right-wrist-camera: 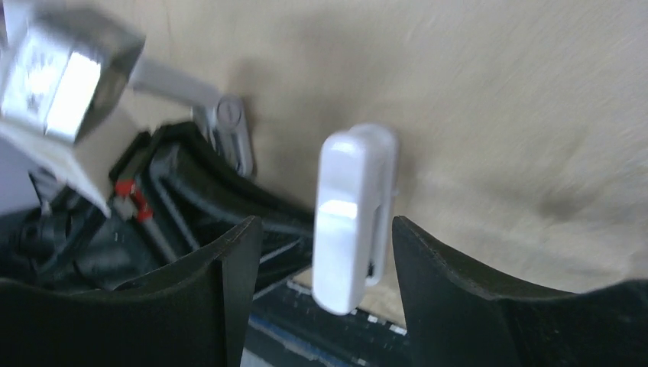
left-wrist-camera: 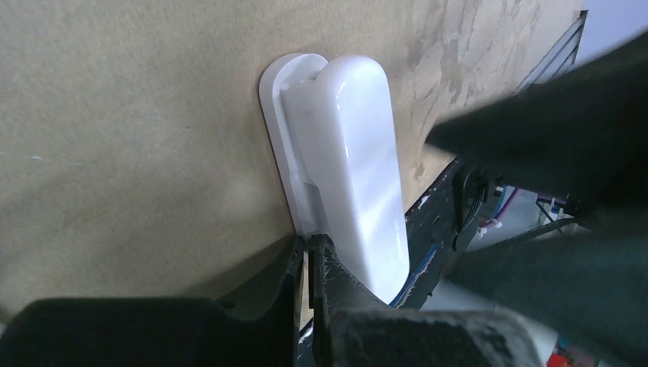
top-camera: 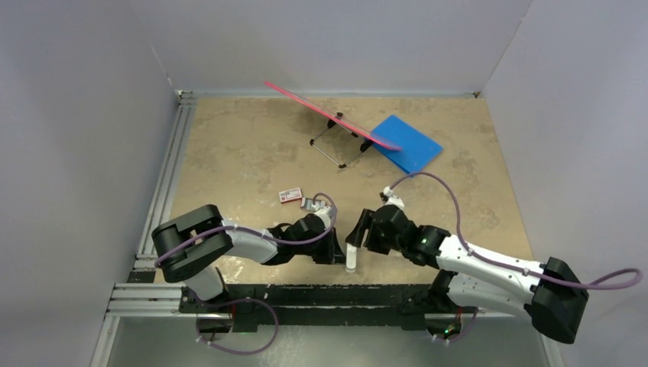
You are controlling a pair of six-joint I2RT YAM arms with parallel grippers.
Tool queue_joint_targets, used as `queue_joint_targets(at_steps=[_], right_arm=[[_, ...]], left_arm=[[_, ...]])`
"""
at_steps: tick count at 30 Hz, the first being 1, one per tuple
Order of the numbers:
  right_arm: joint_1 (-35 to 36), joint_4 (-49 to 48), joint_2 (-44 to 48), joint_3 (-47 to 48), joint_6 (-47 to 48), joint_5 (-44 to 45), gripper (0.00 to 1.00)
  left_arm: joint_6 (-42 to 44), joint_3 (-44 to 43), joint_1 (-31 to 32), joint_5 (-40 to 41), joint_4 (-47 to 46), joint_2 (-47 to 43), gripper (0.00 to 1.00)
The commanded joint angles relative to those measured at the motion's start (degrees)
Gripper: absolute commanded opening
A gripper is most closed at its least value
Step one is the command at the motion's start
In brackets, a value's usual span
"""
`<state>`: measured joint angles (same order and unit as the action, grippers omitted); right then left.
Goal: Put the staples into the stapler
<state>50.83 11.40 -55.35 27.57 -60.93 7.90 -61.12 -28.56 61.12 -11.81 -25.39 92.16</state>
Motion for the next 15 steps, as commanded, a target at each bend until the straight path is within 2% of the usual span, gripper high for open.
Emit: queue_joint_targets(at_steps=[1, 6, 12, 15], right_arm=[[8.5, 2.9, 0.1, -0.1, -9.0, 0.6, 0.66], [14.2, 4.5, -2.2, -0.4, -13.5, 1.6, 0.65], [17.0, 7.8, -6.2, 1.3, -14.2, 3.2, 0.65], [17.6, 8.8, -6.9, 1.9, -14.7, 3.9, 0.56]], left_arm=[[-3.4, -2.1, 1.7, 1.8, 0.3, 2.0, 0.0], [-3.3, -2.1, 1.8, 2.5, 0.4, 2.5, 0.0], [-2.9, -1.8, 1.8, 3.2, 1.0, 2.5, 0.0], [-2.8, -1.6, 1.8, 3.4, 1.0, 2.8, 0.0]])
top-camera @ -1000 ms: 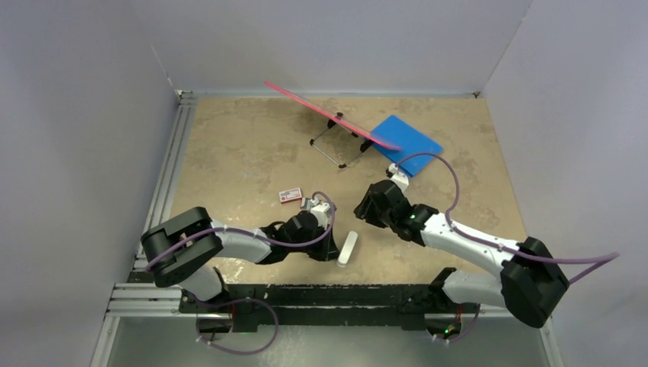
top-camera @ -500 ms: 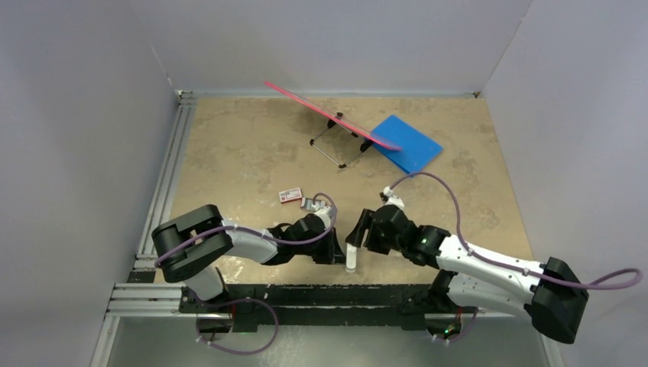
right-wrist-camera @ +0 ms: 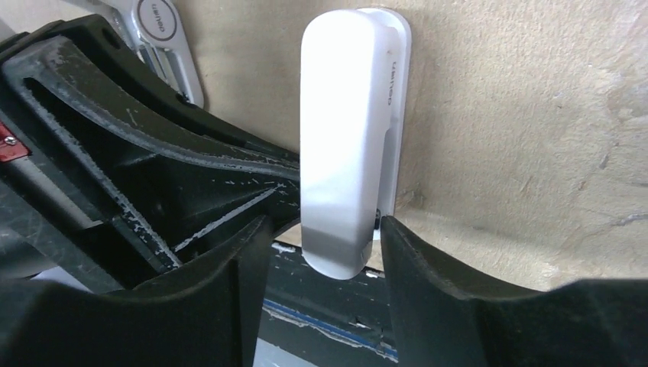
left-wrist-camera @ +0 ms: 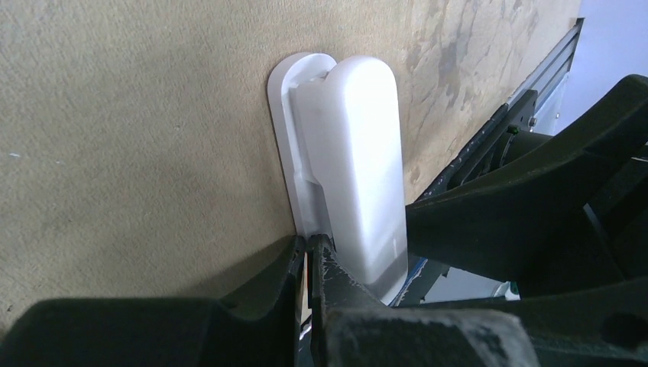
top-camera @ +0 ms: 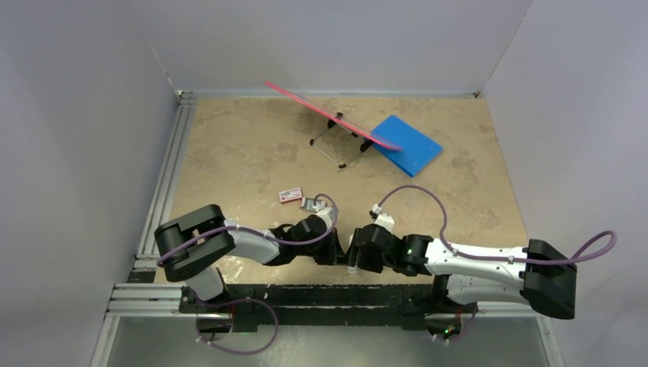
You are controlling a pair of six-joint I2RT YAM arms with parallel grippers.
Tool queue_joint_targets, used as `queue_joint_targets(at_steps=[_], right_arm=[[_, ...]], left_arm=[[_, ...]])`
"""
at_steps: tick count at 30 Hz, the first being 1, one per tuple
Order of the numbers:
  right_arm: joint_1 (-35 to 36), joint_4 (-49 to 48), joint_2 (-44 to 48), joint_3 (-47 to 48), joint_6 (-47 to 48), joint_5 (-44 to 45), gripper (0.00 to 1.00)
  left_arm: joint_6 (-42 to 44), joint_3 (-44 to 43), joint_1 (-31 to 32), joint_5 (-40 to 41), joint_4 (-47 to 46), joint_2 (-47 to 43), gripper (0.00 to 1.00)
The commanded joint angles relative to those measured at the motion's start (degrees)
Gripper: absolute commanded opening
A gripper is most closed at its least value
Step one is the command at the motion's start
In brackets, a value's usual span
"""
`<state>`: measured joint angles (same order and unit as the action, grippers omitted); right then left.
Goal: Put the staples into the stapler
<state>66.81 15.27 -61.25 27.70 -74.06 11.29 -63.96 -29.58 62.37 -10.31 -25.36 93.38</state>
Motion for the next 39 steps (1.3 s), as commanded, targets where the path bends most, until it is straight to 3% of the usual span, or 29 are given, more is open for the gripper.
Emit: queue_joint_targets(at_steps=[1, 9, 12, 16, 25, 31, 39], right_arm=[[1.7, 5.3, -1.1, 2.0, -1.8, 1.0, 0.53], [1.7, 6.7, -0.8, 3.2, -4.1, 2.7, 0.23], [1.7, 11.0, 2.0, 5.6, -6.6, 3.1, 0.19], [1.6, 15.9, 5.4, 10.6, -7.6, 8.0, 0.18], [-2.2, 17.7, 4.6, 15.6, -6.4, 14.6, 0.21], [-10.4, 13.4, 2.8, 16.3, 0.8, 15.4, 0.25], [-12.6, 7.1, -3.0, 16.2, 4.1, 14.4, 0.28]], left_arm=[[0.1, -0.6, 0.6, 1.9, 1.0, 1.7, 0.0], [0.9, -0.7, 0.6, 2.7, 2.4, 2.7, 0.0], [1.8, -1.2, 0.6, 4.2, 4.8, 3.1, 0.0], [3.4, -2.4, 1.2, 6.6, 9.5, 4.8, 0.0], [3.3, -3.4, 1.5, 6.3, 10.6, 7.9, 0.0], [3.4, -3.2, 1.6, 5.0, 9.7, 9.0, 0.0], [2.7, -3.4, 1.6, 4.0, 8.5, 10.8, 0.0]])
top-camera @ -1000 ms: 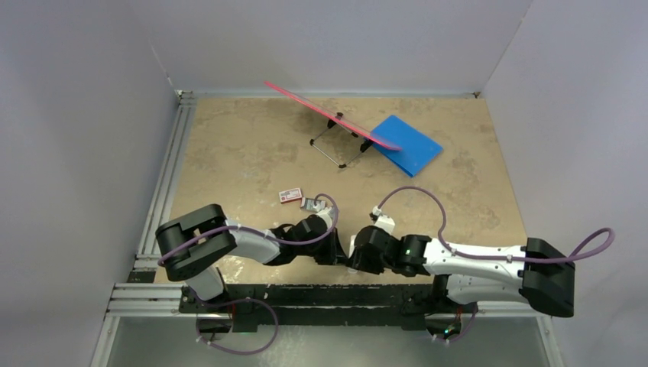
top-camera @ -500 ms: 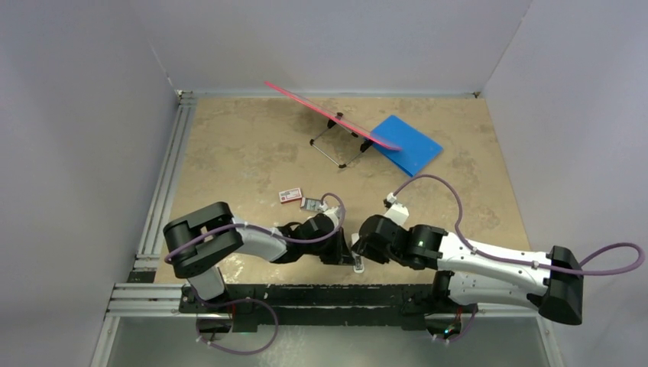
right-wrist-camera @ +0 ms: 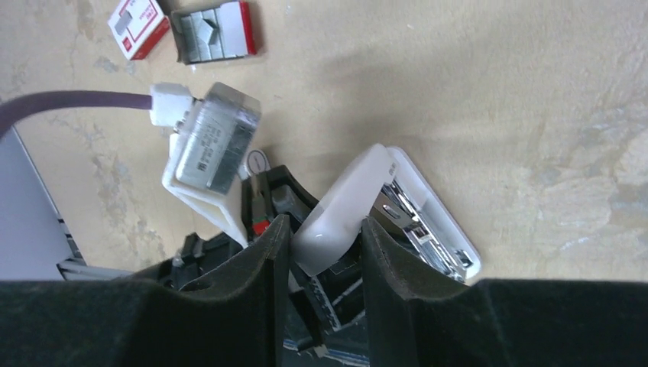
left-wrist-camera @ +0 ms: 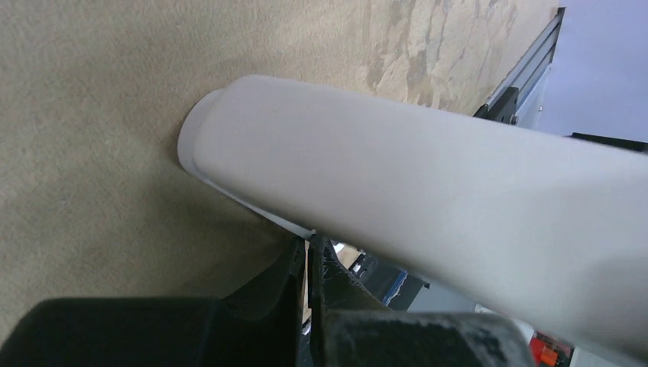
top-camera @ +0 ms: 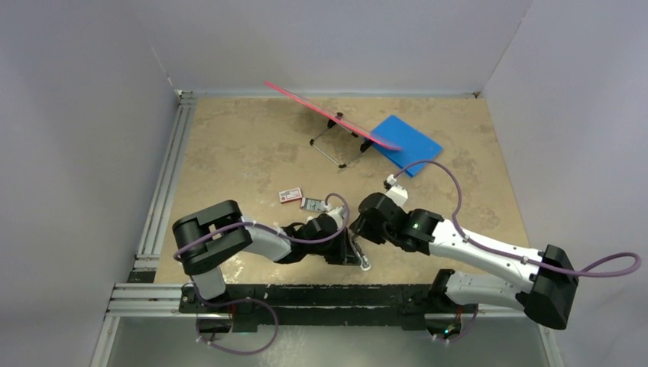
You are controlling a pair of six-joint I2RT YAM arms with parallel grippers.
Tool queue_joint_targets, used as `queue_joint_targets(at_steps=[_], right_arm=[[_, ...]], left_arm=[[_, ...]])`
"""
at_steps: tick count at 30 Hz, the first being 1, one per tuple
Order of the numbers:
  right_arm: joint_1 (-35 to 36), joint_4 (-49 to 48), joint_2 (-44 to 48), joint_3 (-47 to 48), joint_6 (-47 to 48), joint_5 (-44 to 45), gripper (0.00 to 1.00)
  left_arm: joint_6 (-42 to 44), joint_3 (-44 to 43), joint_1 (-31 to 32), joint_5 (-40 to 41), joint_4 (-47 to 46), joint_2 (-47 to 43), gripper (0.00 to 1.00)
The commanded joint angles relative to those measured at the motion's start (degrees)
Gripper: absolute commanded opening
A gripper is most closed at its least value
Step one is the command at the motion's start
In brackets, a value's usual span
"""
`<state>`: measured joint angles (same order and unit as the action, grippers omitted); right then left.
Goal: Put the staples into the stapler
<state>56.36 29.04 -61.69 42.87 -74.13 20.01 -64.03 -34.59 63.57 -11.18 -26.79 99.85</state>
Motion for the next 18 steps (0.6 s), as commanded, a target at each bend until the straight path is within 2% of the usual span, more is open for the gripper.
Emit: queue_joint_targets(at_steps=[1, 12, 18], right_arm=[[-2.4, -7.4, -3.0, 0.9, 4.3, 5.7, 0.28], [-4.7, -15.9, -7.0, -0.9, 3.9, 2.7, 0.29], [-4.7, -15.7, -6.7, -1.1, 4.5, 1.9, 0.28]], left_arm=[[2.6, 1.6, 0.4, 4.9, 9.9, 4.4, 0.0], [-0.3, 4.0, 0.4, 5.8, 8.0, 2.7, 0.0], [-2.2, 5.6, 0.3, 6.5, 6.5, 0.5, 0.0]])
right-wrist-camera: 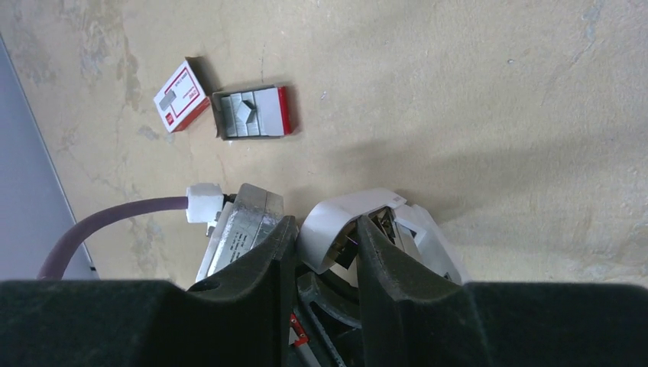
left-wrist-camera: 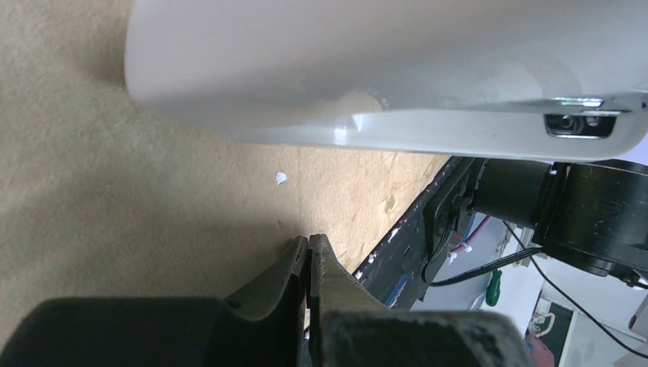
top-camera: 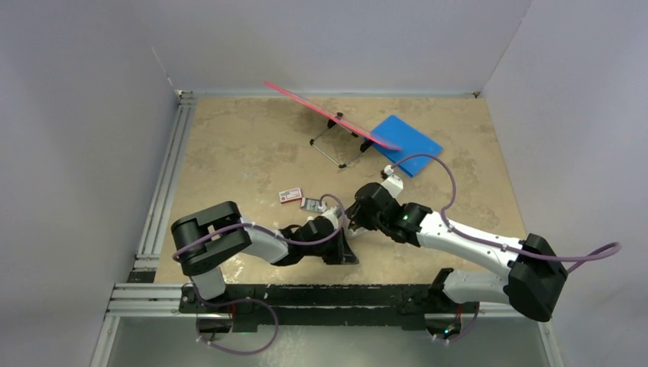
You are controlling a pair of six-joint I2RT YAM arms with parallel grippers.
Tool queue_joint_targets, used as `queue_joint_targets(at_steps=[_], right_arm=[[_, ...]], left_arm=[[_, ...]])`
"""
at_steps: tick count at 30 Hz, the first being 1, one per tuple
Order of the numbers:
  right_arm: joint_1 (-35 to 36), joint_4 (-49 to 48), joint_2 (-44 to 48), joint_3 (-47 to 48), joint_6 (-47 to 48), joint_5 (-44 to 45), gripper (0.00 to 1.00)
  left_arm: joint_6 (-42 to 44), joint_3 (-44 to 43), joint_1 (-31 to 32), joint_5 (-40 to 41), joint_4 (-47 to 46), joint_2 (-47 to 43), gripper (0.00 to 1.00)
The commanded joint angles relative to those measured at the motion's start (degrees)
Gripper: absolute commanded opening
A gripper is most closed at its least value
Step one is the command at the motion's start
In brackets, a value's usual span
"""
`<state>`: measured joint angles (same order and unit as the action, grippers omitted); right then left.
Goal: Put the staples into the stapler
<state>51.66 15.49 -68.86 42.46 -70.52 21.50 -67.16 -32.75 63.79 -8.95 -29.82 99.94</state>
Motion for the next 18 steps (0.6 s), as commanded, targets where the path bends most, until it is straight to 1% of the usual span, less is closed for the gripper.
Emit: queue_joint_targets(at_steps=[1, 7, 9, 11, 15, 17, 18], right_arm=[[0.0, -1.9, 0.8, -0.8, 1.0, 0.3, 0.28], [0.0, 0.2, 5.0, -3.3, -0.4, 0.8, 0.28], [0.0, 0.3, 6.4, -4.4, -1.4, 1.2, 0.27], [0.0, -0.7, 7.7, -5.6, -2.8, 1.1, 0.27], [-0.1, -4.7, 11.0, -7.6, -5.6, 0.2, 0.25], [-0.2, -6.3, 11.8, -8.4, -7.2, -0.4, 0.24], [-0.2, -7.0, 12.0, -8.7, -8.0, -0.7, 0.24]], left_arm=[[0.6, 4.1, 0.0, 4.5, 9.4, -0.3, 0.0], [-0.7, 5.7, -0.2, 5.3, 9.7, -6.7, 0.0], [-2.2, 6.2, -0.4, 5.0, 9.6, -9.1, 0.03], [-3.7, 7.4, -0.6, 4.1, 8.3, -11.8, 0.1], [-4.6, 7.9, -1.1, 3.8, 6.8, -17.6, 0.33], [-4.2, 7.6, -1.3, 4.1, 7.1, -20.0, 0.43], [-4.2, 7.7, -1.3, 4.2, 7.0, -21.0, 0.46]])
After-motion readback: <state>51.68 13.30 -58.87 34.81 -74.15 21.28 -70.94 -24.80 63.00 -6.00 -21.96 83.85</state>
